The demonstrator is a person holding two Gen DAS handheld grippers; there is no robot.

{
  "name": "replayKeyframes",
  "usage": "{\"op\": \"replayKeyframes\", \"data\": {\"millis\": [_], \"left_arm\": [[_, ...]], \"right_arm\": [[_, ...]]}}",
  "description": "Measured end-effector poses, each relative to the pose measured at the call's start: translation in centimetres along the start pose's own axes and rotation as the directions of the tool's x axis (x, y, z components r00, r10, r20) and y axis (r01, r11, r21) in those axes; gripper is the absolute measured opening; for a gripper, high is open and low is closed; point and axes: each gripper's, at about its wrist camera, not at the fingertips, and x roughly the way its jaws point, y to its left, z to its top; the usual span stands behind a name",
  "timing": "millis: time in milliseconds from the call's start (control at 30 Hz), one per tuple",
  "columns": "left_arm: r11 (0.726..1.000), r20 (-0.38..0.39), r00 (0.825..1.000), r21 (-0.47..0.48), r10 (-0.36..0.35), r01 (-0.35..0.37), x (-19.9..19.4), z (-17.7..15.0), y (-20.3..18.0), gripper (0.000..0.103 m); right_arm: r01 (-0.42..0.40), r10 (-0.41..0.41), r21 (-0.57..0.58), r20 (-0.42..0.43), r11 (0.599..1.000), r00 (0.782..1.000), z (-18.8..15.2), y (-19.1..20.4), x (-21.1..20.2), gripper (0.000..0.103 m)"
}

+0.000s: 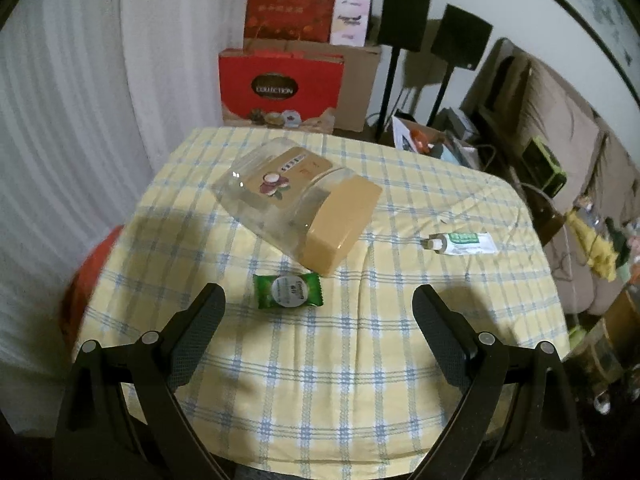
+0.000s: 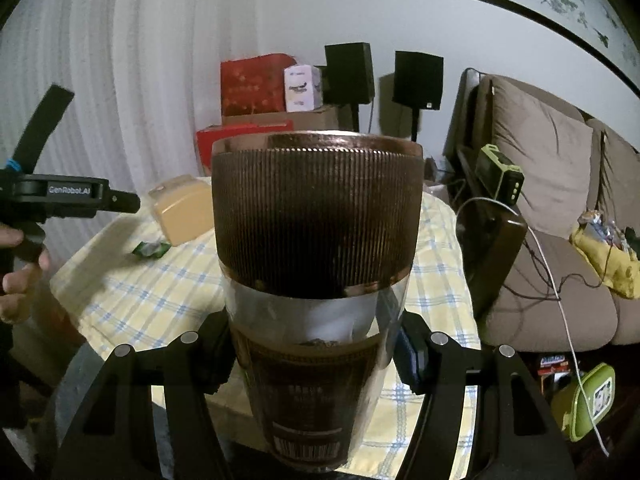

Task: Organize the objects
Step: 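Lower the left gripper onto the clear plastic box while the right gripper holds the jar, then close the left gripper on the clear plastic box and lift it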

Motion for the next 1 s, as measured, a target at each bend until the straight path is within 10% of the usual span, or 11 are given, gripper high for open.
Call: {"op": "replayKeyframes", "data": {"millis": [133, 433, 600, 1000], "left_arm": [[0.95, 0.071, 0.974, -0.213, -0.216, 0.227, -0.6, 2.7, 2.7, 0.102], [0.912, -0.153, 0.982, -0.409, -0.107, 0.036, 6.7, 10.0, 4.2, 0.103], [0.926, -0.371, 0.929, -0.347, 0.008, -0.146, 12.6, 10.9, 3.4, 0.091], [0.931, -0.481, 0.871, -0.263, 0.101, -0.253, 18.8, 10.8, 0.7, 0.099]], "right_arm": [[0.004, -0.005, 0.049, 0.01, 0.999, 1.0, 0.1, -0.8, 0.0, 0.066], [0.004, -0.003, 0.122, -0.004, 0.992, 1.0, 0.5, -1.9, -0.1, 0.065], [0.018, -0.018, 0.085, -0.001, 0.996, 1.0, 0.6, -1.1, -0.1, 0.065], [0.01, -0.009, 0.114, -0.011, 0.993, 1.0, 0.4, -1.5, -0.4, 0.065]]}}
